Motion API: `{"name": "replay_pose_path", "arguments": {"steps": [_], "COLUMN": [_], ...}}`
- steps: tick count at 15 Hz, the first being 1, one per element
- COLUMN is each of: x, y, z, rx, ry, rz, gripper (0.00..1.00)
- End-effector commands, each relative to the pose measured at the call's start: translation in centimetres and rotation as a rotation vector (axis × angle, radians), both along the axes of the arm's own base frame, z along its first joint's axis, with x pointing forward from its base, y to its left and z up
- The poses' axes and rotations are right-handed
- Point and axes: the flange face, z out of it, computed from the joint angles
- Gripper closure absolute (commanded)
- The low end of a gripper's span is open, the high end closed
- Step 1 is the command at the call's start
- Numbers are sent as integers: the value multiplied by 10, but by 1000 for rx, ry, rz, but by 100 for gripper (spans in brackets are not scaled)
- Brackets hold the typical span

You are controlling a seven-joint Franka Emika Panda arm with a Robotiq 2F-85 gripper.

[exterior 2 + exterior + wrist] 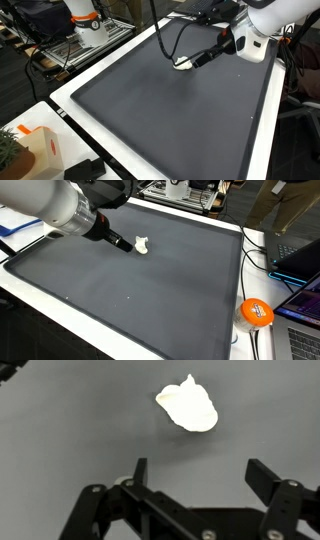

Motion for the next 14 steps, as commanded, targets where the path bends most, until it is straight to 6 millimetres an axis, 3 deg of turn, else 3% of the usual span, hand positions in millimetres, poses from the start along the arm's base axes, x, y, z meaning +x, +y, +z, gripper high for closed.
{"name": "replay_pose_path", "arguments": {"steps": [1, 8, 14], "x": [4, 7, -20], "y": [-2, -5, -19], "z": [-7, 30, 76], "rx": [15, 40, 57], "ry": [-27, -111, -100], "rz": [-10, -20, -73], "gripper": [0, 0, 0]}}
